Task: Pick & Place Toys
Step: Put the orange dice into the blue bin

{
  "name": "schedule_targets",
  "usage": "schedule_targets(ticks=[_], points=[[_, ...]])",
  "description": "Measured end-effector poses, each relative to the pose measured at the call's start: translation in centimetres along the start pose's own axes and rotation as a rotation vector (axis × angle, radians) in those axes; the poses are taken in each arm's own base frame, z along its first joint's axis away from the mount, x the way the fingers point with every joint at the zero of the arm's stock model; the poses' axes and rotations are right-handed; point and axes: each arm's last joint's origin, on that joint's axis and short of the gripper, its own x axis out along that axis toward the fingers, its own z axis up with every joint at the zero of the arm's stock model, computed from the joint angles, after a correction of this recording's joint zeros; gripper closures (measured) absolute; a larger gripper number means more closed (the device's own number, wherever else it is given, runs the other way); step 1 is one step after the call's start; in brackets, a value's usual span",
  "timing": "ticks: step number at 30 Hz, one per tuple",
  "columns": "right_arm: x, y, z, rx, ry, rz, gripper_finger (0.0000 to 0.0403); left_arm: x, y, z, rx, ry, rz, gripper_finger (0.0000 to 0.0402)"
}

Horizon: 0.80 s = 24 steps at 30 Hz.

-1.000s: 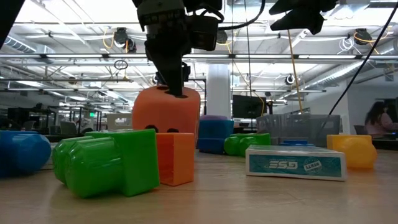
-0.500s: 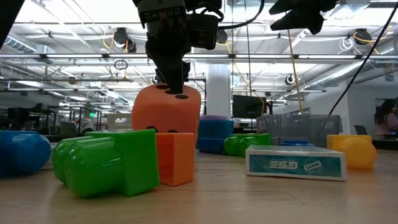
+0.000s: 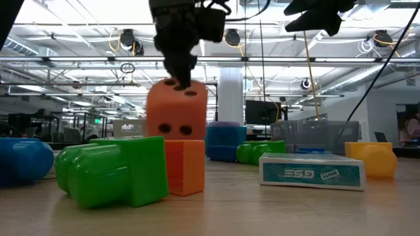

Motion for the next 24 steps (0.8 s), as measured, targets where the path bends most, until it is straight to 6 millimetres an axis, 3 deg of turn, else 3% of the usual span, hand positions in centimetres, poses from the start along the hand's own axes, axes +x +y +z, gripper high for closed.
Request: schedule_targets(ticks=[12,17,24], points=[[0.0,0.0,0.0,-0.019,-0.001,0.000,0.0190,-7.8,2.9,2.0,0.104,-0.097,0.205,0.0249],[0.0,0.0,0.0,-0.017,-0.004,-0.002,0.0190,-10.8,6.3,2.1,0.140,-0.094,0.297,0.0249],[0.4,-0.6,0.3,0.019,-0.014,-0.039,0.0190,-12.0,12.4,1.5,0.136,-0.064,0.372,0.0249]])
